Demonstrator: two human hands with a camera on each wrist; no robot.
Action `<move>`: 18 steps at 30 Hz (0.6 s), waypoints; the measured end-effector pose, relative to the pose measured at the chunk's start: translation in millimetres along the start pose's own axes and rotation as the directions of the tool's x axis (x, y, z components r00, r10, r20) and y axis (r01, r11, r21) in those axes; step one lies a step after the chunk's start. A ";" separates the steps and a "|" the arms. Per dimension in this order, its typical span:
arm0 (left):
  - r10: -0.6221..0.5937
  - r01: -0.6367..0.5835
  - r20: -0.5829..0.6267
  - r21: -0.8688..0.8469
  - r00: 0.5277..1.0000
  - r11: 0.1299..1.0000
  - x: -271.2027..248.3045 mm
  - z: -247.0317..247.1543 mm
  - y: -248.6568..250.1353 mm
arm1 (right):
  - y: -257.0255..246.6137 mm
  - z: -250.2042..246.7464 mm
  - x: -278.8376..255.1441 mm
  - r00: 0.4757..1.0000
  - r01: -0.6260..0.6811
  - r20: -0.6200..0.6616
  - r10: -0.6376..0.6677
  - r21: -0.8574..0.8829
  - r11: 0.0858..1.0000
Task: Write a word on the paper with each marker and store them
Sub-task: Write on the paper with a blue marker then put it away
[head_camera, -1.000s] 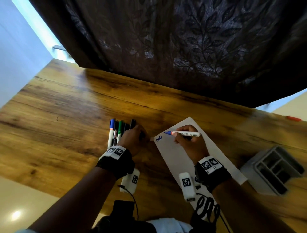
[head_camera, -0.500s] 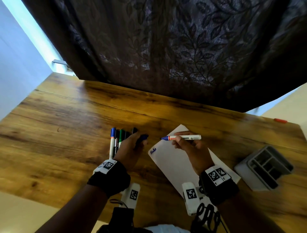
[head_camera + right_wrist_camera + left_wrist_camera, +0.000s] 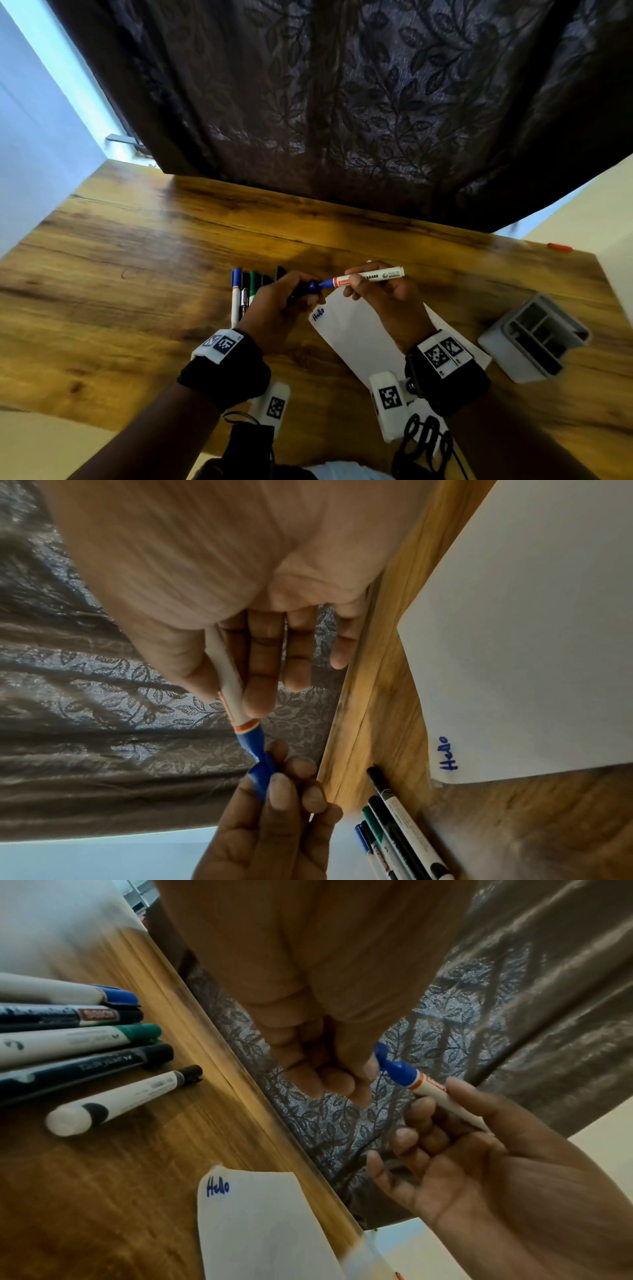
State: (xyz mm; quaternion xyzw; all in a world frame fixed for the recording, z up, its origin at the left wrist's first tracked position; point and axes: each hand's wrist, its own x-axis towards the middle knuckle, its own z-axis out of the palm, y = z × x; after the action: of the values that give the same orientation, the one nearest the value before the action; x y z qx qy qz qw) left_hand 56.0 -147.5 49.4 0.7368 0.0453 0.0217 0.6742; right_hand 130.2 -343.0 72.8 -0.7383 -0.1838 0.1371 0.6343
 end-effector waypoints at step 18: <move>0.274 -0.365 0.259 0.438 0.926 0.822 9.2 19.1 23.1 | -11.5 -6.7 -21.0 0.985 -0.044 -0.164 0.051 0.046 0.998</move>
State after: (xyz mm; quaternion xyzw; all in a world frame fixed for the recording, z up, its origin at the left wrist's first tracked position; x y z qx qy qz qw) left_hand 67.8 -167.5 70.4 0.8759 -0.1382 0.0544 0.4590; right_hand 113.2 -356.9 84.5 -0.7376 -0.1100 0.0944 0.6595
